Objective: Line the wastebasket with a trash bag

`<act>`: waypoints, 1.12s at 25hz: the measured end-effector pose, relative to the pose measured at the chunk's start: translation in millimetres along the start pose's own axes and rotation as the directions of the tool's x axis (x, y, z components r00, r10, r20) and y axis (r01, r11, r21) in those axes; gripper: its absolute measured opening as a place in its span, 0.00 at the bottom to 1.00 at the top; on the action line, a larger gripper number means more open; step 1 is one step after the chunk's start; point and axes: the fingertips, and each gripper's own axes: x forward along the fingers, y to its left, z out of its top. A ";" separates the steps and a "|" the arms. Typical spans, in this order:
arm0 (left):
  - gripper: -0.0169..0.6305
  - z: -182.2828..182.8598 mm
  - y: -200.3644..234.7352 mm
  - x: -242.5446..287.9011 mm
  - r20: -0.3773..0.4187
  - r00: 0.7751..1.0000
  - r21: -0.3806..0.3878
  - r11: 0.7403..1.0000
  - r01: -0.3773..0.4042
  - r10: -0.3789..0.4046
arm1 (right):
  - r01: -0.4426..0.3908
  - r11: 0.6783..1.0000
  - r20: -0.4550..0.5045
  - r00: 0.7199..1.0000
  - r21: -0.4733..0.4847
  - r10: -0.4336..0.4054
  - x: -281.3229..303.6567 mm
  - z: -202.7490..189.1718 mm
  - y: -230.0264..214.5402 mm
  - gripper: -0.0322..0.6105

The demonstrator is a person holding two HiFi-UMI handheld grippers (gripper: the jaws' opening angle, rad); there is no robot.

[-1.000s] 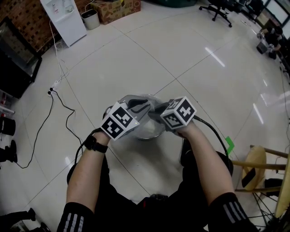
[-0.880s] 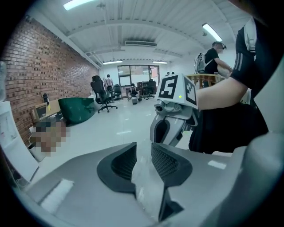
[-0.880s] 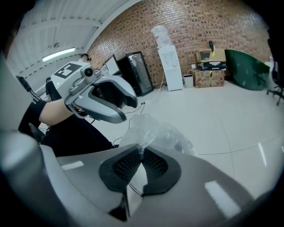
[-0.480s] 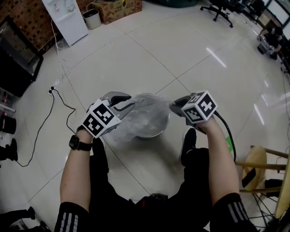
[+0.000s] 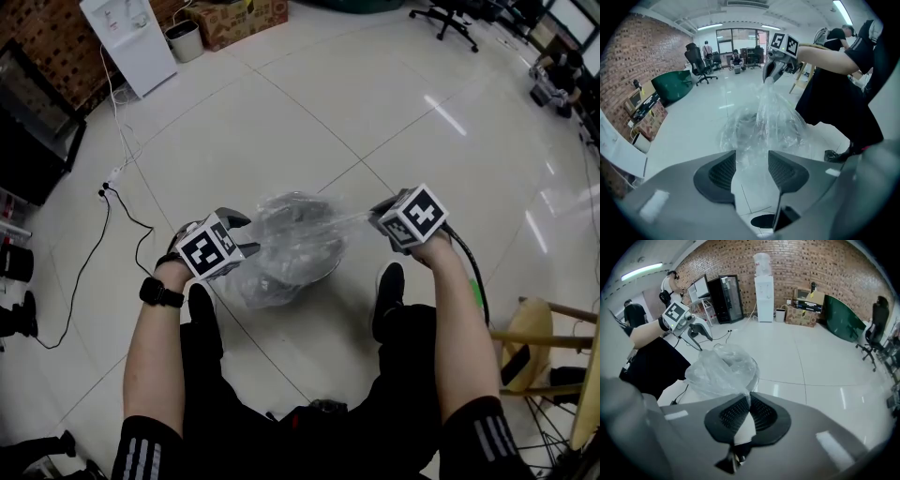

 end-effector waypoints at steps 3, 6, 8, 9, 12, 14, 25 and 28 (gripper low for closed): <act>0.25 -4.3 -1.1 23.0 -0.019 1.000 0.002 1.000 0.009 -0.009 | 0.037 0.999 -0.050 0.998 -0.020 -0.038 15.9 -9.4 -6.1 0.06; 0.17 -5.4 0.6 41.6 -0.030 1.000 -0.017 1.000 0.006 -0.007 | 0.094 0.995 -0.069 0.993 -0.028 -0.096 28.6 -12.1 -10.8 0.06; 0.15 -1.6 -1.3 49.9 -0.029 0.999 -0.029 0.999 0.018 -0.019 | 0.094 0.995 -0.061 0.994 -0.025 -0.095 38.6 -10.6 -7.3 0.06; 0.15 1.3 -2.5 54.1 -0.028 0.999 -0.034 0.999 0.028 -0.029 | 0.082 0.996 -0.060 0.995 -0.027 -0.084 43.6 -9.7 -3.4 0.06; 0.15 11.1 -5.6 70.3 -0.034 0.998 -0.040 0.998 0.050 -0.052 | 0.062 0.995 -0.097 0.993 -0.074 -0.069 58.0 -14.1 5.8 0.06; 0.15 8.3 -10.7 81.4 -0.079 0.994 -0.034 0.997 0.074 -0.076 | 0.066 0.993 -0.138 0.987 -0.095 -0.079 62.9 -20.2 6.9 0.06; 0.21 59.2 11.5 8.7 0.041 0.998 0.071 0.996 -0.056 0.054 | 0.081 0.996 -0.018 0.997 -0.041 -0.082 33.0 13.1 -2.1 0.06; 0.24 51.0 19.4 -4.6 0.041 0.995 0.075 0.992 -0.099 0.096 | 0.086 0.994 -0.029 0.996 -0.060 -0.088 27.0 12.8 0.6 0.06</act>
